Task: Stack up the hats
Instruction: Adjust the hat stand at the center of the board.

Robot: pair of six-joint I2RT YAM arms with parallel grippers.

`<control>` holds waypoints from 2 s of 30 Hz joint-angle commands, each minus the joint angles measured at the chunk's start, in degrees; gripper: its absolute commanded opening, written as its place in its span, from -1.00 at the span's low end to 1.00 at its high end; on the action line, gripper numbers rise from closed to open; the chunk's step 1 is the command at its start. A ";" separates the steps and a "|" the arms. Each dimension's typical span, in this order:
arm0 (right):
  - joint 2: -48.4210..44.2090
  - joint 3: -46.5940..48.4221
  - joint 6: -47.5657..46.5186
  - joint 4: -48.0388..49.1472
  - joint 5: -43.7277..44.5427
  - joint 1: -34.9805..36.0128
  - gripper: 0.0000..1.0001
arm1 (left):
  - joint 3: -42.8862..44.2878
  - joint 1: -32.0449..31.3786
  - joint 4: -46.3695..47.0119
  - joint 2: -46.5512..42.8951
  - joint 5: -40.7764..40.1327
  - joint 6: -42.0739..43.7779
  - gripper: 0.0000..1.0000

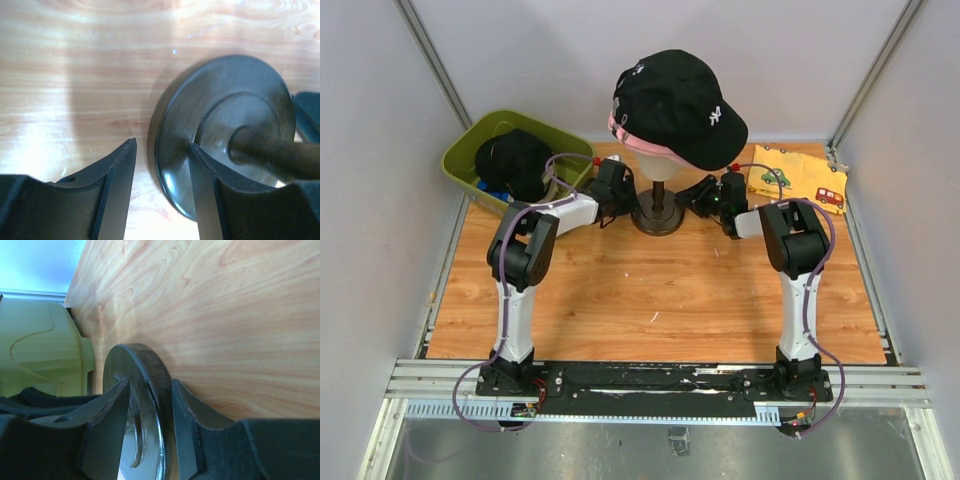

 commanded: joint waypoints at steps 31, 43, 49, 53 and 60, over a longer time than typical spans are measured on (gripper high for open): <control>-16.38 -16.79 4.35 -7.23 3.89 2.56 0.06 | -9.36 0.29 -0.82 -7.48 -1.86 -4.62 0.14; -26.64 -22.93 -0.26 -11.83 7.86 0.84 0.08 | -17.32 0.47 -4.60 -23.65 -5.04 -6.51 0.19; -33.14 -23.73 -2.88 -17.08 9.51 0.98 0.09 | -19.95 0.53 -7.24 -32.64 -6.63 -8.99 0.20; -37.46 -26.34 -3.72 -19.04 10.66 1.47 0.09 | -19.92 0.77 -10.05 -39.44 -9.92 -11.66 0.20; -44.68 -32.02 -4.88 -19.59 11.35 1.78 0.09 | -13.55 5.25 -20.58 -46.13 -20.67 -14.79 0.30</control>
